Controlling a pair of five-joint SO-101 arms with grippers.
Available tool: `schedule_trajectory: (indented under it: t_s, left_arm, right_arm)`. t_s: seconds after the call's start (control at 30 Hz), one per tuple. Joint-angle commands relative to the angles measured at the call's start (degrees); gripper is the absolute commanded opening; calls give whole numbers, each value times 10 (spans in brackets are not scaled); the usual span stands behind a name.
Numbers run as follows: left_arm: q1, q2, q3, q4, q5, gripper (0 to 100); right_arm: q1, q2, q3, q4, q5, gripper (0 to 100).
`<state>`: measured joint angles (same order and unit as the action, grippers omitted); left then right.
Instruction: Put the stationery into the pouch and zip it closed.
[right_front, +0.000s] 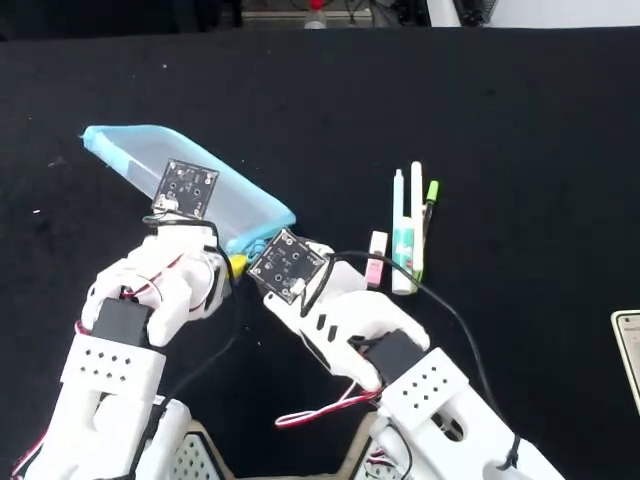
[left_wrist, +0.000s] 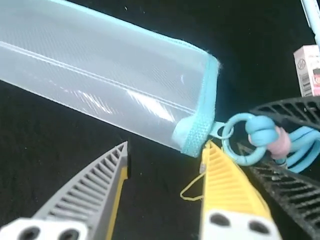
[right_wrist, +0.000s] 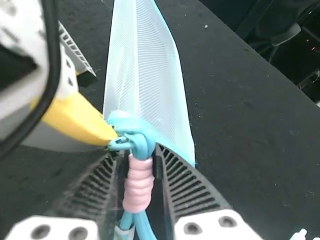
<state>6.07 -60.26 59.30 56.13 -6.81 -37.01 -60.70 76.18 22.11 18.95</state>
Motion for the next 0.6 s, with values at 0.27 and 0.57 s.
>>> schedule_trajectory:
  t_s: [0.27, 0.57]
  left_arm:
    - [-6, -8, -7, -23, 11, 230]
    - [-9, -8, 5, -58, 55, 230]
  right_arm:
    - [4, 1, -17, -13, 6, 11]
    - [4, 1, -7, -13, 7, 11]
